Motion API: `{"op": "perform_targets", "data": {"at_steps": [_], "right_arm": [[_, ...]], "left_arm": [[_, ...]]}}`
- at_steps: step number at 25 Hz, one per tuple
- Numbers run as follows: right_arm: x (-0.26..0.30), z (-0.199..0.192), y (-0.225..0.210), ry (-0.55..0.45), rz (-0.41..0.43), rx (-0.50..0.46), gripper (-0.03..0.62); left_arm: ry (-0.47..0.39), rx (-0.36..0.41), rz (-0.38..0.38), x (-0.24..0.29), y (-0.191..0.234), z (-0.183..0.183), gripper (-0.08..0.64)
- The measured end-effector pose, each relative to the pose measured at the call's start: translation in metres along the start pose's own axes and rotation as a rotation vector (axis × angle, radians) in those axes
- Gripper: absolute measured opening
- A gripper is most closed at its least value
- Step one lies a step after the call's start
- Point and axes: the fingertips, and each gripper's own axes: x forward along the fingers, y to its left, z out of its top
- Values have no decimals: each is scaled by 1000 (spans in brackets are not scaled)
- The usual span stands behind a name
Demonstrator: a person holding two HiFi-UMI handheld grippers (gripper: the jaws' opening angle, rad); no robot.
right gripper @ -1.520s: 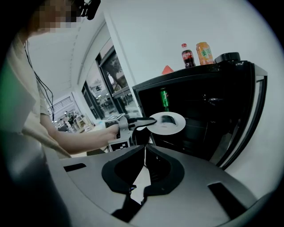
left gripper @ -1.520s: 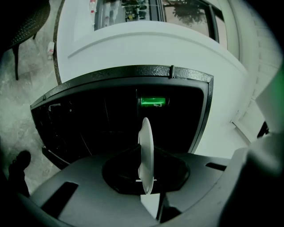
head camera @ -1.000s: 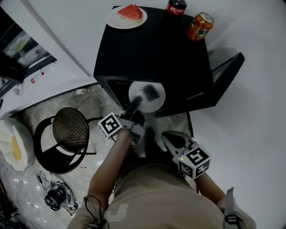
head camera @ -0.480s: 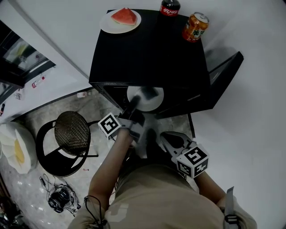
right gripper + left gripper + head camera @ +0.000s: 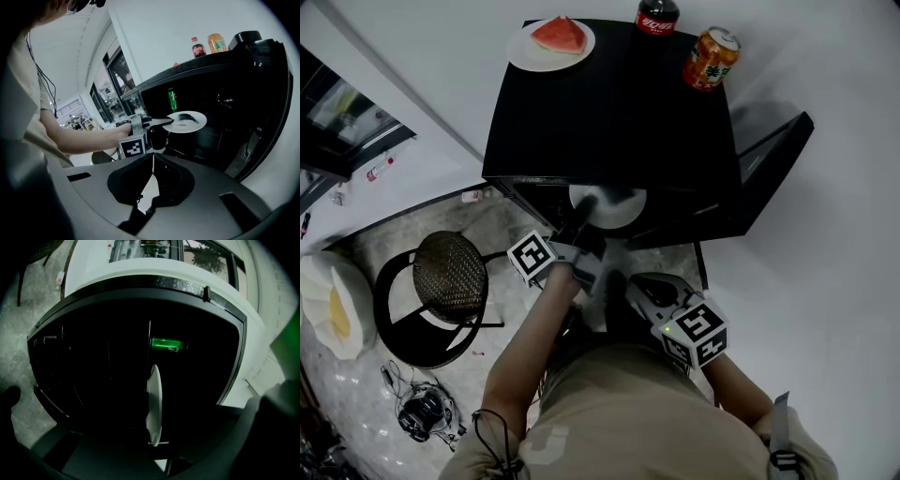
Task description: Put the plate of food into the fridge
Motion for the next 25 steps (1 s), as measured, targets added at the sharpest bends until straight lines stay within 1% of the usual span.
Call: {"op": "perform_targets", "data": {"at_steps": [8,15,18,20,25], "right_arm": [[11,7,-10,6,-2,-39,23],[40,18,-19,16,-29,-184,23],[51,21,-21,33,-33,-217,23],[58,22,-26,36,-48,-224,23],[77,29,-42,25,-115,-241,23]], "left_arm": [[-12,-18,-7,5,3,3,36],[-9,-20,-13,12,3,3,35],[-9,-19,-13,14,3,4,35],[-7,-18,-16,15,3,4,36],[1,-12,-24,15,3,3,35]]}}
